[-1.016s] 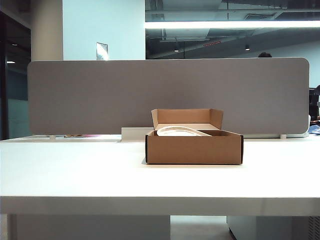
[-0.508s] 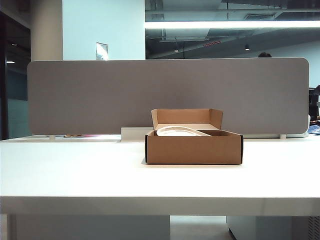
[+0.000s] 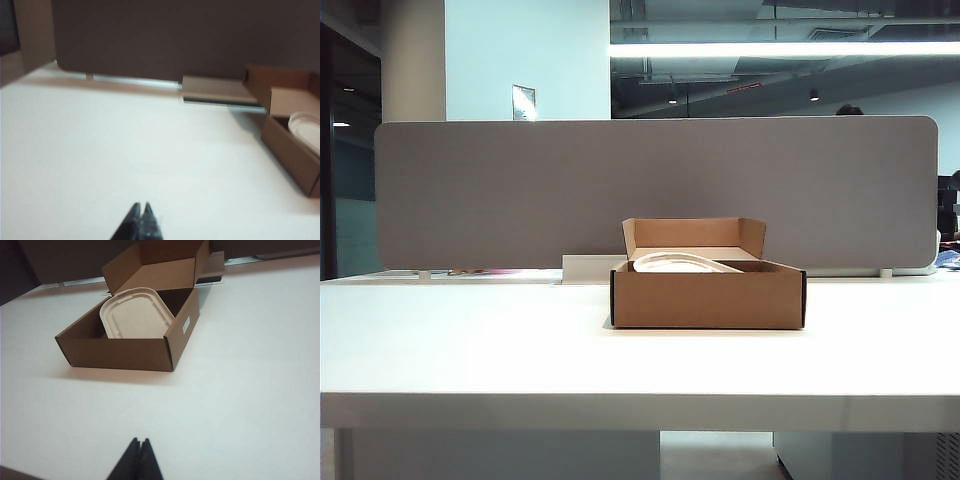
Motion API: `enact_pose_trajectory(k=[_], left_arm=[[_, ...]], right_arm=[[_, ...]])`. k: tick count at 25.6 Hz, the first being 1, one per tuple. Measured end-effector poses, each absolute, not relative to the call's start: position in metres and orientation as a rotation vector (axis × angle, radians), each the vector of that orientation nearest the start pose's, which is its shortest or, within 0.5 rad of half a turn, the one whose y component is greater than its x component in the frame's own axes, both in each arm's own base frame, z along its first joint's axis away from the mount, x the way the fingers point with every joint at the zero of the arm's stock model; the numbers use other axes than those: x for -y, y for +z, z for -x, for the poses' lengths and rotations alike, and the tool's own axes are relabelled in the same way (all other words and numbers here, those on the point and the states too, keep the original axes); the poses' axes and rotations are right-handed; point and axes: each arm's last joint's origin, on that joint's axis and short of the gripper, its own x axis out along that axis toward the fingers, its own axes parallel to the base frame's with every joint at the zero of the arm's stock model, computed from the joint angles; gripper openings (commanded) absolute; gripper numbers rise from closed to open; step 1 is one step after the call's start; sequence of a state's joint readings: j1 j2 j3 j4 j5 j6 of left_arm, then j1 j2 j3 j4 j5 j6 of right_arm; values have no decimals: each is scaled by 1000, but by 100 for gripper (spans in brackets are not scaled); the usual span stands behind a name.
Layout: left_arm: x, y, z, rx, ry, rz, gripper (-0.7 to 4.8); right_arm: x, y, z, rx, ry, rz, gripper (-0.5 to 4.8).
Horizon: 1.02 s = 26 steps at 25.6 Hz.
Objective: Pick up the lid and place it into the paper box.
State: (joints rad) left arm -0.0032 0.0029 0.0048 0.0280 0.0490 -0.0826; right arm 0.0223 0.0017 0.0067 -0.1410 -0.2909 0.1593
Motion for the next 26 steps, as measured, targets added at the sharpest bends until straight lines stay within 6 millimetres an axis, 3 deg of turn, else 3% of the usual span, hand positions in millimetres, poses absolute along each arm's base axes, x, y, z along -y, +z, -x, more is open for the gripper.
enact_pose_trajectory(k=[26], left_arm=[[1, 158, -97, -70, -17, 82, -5]], right_arm=[[-10, 152, -95, -160, 301, -176, -8]])
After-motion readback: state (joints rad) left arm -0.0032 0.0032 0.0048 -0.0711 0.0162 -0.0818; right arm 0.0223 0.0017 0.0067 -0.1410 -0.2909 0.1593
